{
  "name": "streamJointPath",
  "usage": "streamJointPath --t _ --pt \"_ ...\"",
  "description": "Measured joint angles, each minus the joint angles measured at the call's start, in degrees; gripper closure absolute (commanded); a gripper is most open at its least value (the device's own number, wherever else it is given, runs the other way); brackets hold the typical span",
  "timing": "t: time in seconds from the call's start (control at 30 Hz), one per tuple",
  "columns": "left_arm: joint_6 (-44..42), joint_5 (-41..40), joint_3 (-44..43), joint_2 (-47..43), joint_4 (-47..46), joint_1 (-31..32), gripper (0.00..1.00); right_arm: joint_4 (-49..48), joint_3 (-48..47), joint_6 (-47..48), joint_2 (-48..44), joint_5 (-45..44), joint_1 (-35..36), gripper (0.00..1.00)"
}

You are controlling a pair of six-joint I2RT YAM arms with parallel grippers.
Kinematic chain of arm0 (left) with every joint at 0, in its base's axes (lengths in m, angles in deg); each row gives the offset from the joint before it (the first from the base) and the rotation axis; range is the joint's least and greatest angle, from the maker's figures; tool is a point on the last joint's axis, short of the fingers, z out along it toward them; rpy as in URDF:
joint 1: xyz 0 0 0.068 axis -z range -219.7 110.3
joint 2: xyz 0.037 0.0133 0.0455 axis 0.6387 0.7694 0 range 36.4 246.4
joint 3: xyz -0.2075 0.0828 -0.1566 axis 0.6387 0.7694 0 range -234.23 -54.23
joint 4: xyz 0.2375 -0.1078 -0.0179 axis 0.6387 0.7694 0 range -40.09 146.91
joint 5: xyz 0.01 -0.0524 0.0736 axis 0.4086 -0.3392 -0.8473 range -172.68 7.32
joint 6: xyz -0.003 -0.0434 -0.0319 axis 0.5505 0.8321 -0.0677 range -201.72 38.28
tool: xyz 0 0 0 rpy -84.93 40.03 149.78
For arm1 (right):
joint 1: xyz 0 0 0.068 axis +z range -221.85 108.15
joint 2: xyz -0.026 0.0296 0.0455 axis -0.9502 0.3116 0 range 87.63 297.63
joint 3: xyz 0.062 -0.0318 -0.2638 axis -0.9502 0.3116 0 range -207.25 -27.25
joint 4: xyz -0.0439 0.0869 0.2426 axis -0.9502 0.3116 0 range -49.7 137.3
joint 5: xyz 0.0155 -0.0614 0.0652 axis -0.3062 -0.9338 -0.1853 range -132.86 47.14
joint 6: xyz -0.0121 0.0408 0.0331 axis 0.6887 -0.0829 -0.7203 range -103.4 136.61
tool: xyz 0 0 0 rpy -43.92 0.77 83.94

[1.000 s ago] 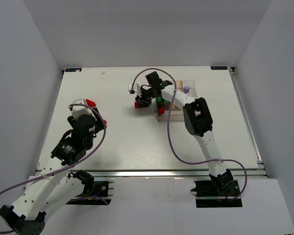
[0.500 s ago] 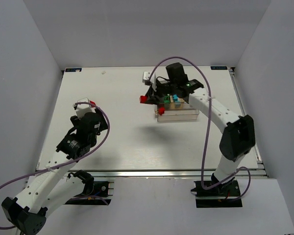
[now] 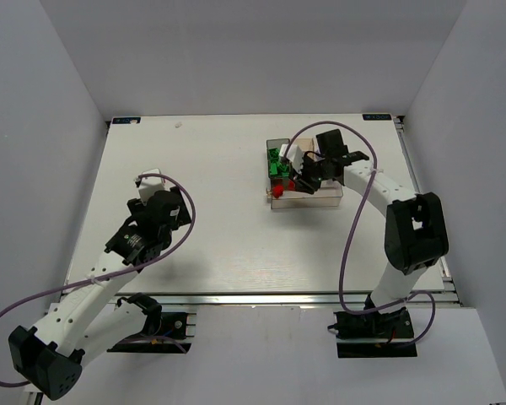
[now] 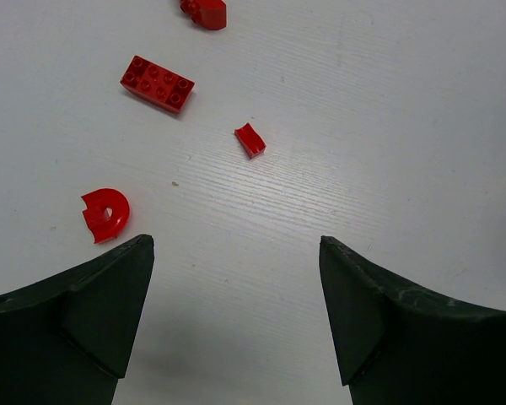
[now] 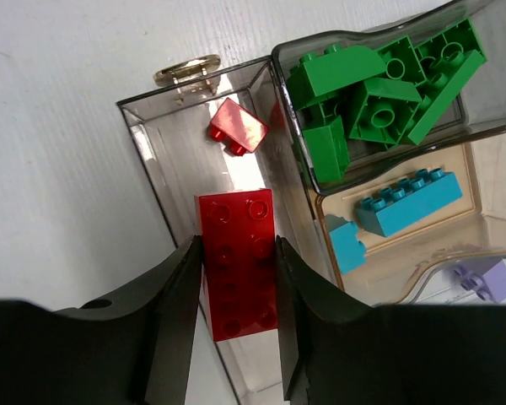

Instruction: Sort the legos into containers by color

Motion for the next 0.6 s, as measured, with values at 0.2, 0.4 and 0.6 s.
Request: streamJointPath --t 0.2,0.4,0.6 --pt "0.0 0.0 0.0 0.2 0.3 0.0 0.10 0.1 -2.3 4.2 4.6 -1.1 -0.2 0.57" --pt "0.0 0.0 0.0 1.1 0.6 0.0 0.09 -0.2 -2.5 5.5 6.6 -2.7 -0.5 0.37" --pt "0.4 0.4 0.0 1.6 0.7 0.0 0.47 -1.6 -1.0 4.7 4.6 -1.9 -1.6 0.38"
